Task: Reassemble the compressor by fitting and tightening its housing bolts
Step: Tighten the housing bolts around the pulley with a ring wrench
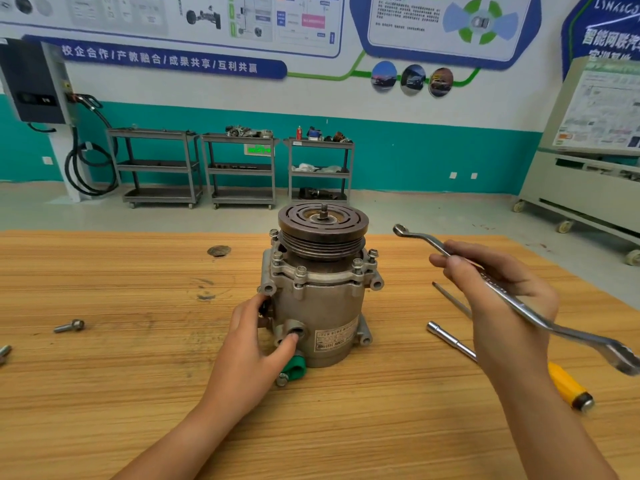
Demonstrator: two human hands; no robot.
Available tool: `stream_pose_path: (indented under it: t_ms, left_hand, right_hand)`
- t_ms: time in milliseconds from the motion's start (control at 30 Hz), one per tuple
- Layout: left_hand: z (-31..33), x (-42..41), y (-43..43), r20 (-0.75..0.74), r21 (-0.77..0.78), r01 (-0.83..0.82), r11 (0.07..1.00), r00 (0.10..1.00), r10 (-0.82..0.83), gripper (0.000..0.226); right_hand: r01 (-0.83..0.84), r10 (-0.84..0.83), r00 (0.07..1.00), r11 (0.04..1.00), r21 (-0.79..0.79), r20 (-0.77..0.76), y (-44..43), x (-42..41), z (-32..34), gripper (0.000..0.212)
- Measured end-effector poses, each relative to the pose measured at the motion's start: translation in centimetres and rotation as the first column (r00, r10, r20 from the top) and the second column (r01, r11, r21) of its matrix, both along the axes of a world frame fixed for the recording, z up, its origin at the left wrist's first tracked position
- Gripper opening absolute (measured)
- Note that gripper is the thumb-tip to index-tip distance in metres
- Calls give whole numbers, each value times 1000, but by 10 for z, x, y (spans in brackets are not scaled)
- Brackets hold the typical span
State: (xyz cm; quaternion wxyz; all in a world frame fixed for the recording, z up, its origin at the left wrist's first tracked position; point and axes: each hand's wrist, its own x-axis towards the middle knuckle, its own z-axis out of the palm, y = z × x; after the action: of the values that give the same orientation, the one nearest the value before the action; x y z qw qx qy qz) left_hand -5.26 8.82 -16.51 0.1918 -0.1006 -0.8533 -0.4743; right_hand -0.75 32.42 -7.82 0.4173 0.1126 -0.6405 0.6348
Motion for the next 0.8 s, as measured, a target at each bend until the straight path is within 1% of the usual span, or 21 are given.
stream_pose_path:
  t_ms: [100, 233, 300, 367, 467, 633, 800]
  left_hand:
    - [-1, 0, 0, -14, 4, 8, 1000, 1000, -8, 70]
    - [-1, -1, 0, -12, 16, 19, 1000, 1000, -18, 69]
    - [-2, -1, 0, -17, 20, 27, 999, 1000, -27, 67]
    - [-2, -1, 0, -21, 24, 30, 999, 999, -29, 67]
    - [-1, -1, -1, -28, 30, 41, 999, 999, -41, 65]
    - [-2, -1, -1, -32, 39, 52, 998, 998, -51, 64]
    - [-2, -2, -1, -24, 49, 57, 997, 998, -56, 64]
  right_hand:
    - [-143, 151, 987, 980, -135, 53, 1, -5, 6, 32]
    - [-234, 281, 949, 932, -277, 141, 2, -18, 8, 23]
    - [-263, 323, 934, 911, -317, 152, 4, -22, 8, 28]
    - [-293, 358, 919, 900, -323, 162, 7, -25, 9, 39]
    - [-340, 411, 891, 885, -317, 193, 14, -29, 14, 47]
    - [-378, 477, 840, 857, -351, 260, 27, -40, 21, 49]
    - [-393, 471, 833, 873, -289, 289, 31, -46, 23, 48]
